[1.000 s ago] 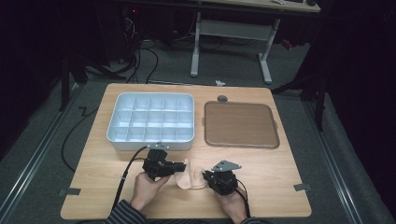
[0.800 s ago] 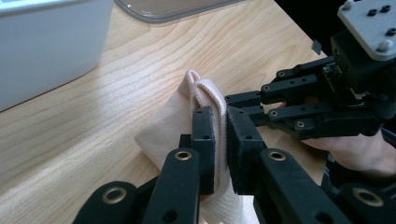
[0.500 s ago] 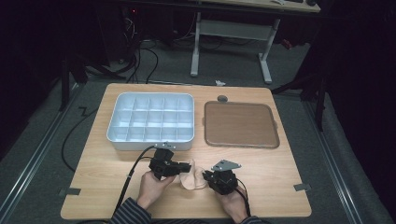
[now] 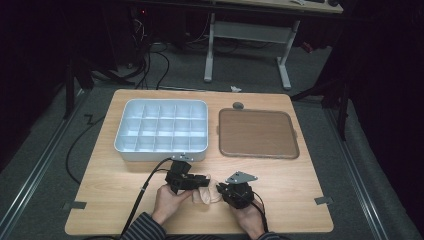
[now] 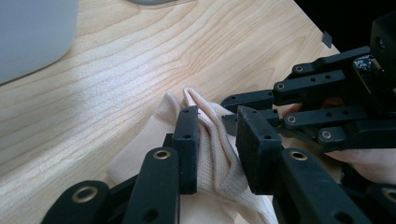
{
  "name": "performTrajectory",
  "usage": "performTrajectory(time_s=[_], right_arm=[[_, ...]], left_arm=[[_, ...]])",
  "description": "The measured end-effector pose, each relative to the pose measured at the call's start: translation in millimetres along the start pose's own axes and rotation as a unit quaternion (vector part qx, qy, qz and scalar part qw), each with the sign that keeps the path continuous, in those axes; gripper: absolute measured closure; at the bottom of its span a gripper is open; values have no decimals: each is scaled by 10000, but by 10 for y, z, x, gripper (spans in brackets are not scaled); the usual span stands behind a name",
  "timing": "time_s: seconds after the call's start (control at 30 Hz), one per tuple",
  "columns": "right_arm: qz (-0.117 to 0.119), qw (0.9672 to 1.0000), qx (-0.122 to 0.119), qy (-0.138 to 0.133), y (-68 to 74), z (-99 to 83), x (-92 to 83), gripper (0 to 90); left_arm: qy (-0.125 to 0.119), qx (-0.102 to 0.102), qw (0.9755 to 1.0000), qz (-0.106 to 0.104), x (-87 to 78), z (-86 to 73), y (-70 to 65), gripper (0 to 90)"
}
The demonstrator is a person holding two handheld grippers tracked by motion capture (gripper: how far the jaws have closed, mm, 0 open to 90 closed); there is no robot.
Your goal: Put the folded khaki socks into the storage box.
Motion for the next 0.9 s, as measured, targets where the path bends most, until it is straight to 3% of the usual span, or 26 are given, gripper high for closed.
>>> performTrajectory(time_s=[0.13, 0.3, 0.43, 0.67, 0.9], right_arm=[[23, 10000, 15, -25, -7, 1, 3, 812], [65, 10000, 67, -19, -12, 6, 6, 804], [93, 9999, 88, -12, -5, 18, 11, 791], [126, 9997, 116, -158, -6, 66, -57, 772], [120, 9996, 127, -233, -29, 78, -133, 770]], left_arm=[[13, 5, 10000, -63, 17, -5, 2, 680], [-105, -34, 9998, -134, 29, 7, -31, 578], [-158, 30, 9997, -202, 20, 17, -48, 546], [-312, 189, 9989, -289, -64, 37, -86, 525], [-280, 228, 9987, -348, 79, 36, -126, 525]])
Point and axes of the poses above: each handheld gripper's, and its own axes: x roughly forward along the jaws, z roughly out of its top, y roughly to its left, the point moved 4 cm from there along x, roughly forward along the jaws, and after that the axes turned 5 degrees about x, right-handed, at the moved point
